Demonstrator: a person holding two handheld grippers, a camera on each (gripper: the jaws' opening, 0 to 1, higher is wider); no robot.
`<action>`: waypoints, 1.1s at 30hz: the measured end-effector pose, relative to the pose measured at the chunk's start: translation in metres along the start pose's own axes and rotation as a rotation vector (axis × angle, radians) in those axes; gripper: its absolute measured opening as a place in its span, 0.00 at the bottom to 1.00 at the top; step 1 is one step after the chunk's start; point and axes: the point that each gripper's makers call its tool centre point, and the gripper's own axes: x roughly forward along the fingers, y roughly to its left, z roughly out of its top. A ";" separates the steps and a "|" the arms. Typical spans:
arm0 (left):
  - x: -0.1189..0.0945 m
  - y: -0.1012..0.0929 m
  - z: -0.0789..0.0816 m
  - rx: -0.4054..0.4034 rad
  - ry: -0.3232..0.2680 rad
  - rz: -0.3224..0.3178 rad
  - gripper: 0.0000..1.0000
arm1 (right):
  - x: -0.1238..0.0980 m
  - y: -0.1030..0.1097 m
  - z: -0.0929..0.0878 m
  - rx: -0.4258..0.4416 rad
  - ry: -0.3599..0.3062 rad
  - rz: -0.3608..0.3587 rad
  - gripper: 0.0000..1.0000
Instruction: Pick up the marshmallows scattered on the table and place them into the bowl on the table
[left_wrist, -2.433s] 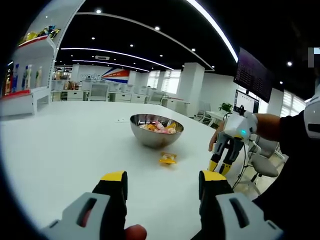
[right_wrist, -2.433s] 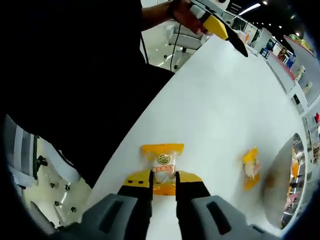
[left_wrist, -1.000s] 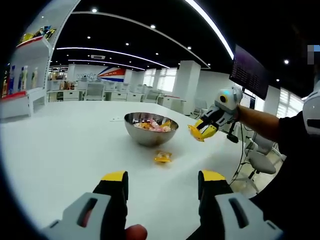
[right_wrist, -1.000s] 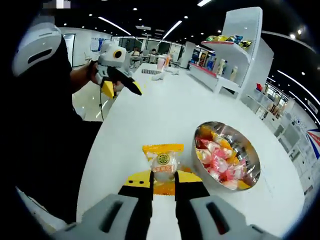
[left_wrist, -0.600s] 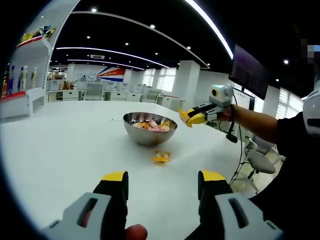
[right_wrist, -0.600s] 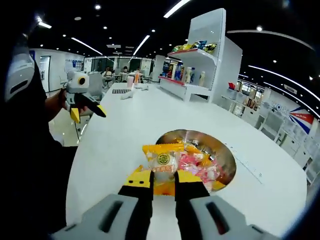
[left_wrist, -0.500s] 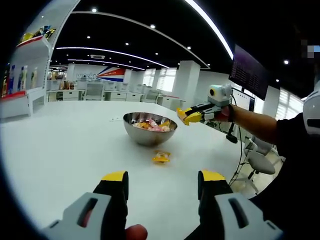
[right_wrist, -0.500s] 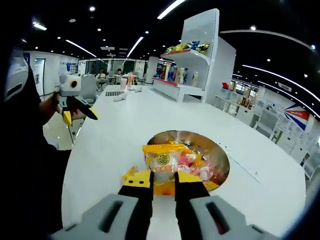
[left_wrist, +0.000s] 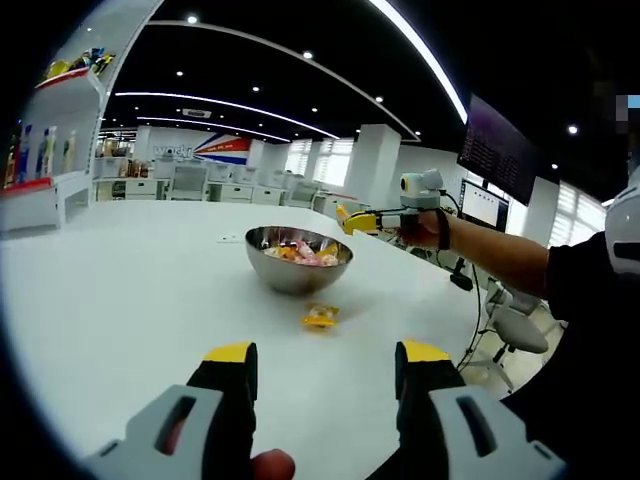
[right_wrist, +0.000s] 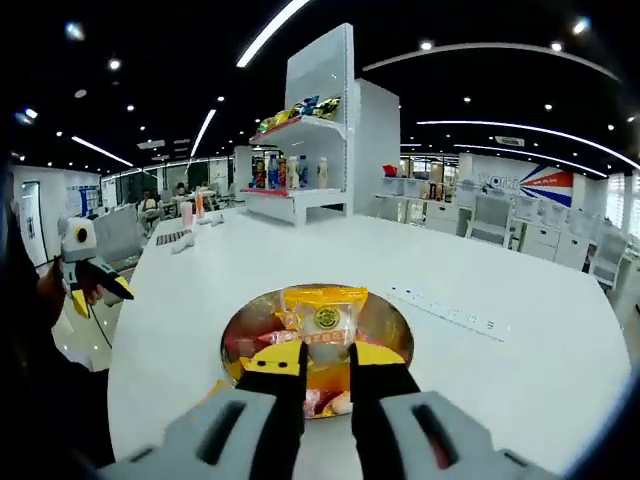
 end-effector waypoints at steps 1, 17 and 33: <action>0.000 0.000 0.000 0.001 0.000 0.001 0.56 | 0.002 -0.005 -0.001 0.024 -0.002 -0.017 0.17; 0.000 0.004 0.000 -0.010 0.002 0.006 0.55 | 0.015 -0.012 -0.010 0.105 0.029 -0.060 0.18; -0.001 0.007 -0.002 -0.012 0.006 0.011 0.55 | 0.020 0.008 -0.003 0.071 -0.001 0.034 0.35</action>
